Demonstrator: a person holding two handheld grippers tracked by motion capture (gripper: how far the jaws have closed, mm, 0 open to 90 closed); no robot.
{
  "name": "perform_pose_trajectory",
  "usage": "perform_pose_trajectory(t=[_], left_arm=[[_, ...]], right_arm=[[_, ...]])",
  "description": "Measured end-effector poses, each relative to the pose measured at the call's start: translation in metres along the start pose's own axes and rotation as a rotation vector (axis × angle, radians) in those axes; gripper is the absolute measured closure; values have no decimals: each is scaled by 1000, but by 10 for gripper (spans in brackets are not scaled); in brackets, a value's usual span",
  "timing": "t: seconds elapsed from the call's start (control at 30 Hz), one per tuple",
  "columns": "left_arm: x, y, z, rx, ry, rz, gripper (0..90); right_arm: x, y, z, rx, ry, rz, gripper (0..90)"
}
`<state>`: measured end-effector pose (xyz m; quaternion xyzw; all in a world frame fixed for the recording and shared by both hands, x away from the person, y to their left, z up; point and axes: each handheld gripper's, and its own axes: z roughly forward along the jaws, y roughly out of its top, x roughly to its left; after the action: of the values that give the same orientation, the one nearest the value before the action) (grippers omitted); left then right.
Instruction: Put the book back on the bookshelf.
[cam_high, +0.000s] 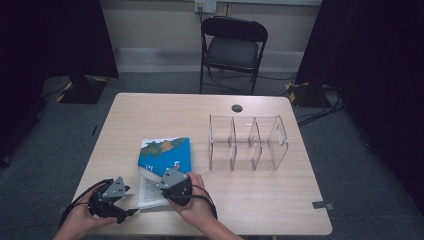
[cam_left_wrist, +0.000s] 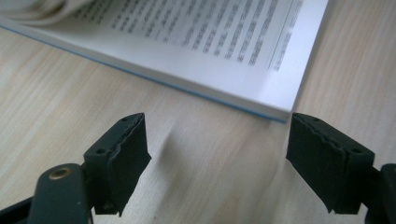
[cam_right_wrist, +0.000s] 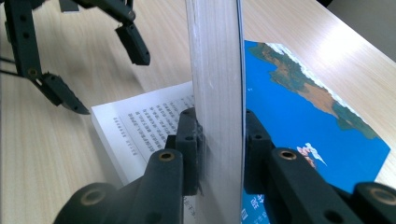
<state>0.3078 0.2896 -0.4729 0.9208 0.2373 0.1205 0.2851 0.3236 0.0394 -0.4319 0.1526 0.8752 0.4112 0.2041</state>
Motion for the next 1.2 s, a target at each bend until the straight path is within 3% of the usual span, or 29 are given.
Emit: perform_pose_trajectory(t=[0.4,0.53,0.83,1.2], left_arm=[[3,-6,6,-2,-34,-24,194],[2,-6,8,-17,-23,-31,190],[-2,2,15,-34,-32,-32,182],[-6,12,23,-71,-8,-45,184]], right_arm=[[-20,19,-8,20,33,68,749],[-24,25,-9,32,39,83,749],[-25,26,-9,31,41,85,749],[-24,25,-9,35,39,77,748]])
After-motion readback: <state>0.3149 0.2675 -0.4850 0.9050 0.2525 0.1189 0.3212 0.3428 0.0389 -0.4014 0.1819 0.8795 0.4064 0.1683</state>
